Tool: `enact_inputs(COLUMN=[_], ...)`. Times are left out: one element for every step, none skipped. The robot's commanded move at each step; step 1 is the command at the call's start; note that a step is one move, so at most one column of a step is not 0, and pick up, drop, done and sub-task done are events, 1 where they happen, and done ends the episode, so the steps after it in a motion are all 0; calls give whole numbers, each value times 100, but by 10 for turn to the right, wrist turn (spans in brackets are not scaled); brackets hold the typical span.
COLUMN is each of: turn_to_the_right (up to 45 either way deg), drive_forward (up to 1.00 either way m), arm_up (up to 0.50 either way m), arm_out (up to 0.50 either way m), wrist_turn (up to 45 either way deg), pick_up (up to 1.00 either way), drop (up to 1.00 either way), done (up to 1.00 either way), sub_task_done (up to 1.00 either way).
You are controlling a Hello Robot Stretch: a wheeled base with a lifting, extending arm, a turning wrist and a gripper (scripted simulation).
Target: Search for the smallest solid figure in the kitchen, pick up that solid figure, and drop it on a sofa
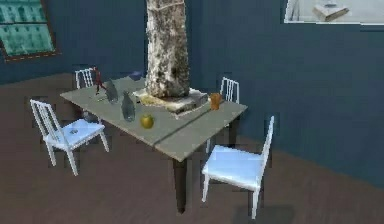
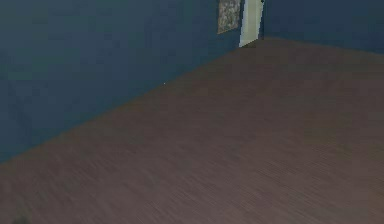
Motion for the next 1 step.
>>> enact_inputs(turn_to_the_right=[30], drive_forward=[0], arm_up=[0], arm_out=[0], wrist_turn=[0], pick_up=[0], drop=[0], done=[0], sub_task_done=[0])
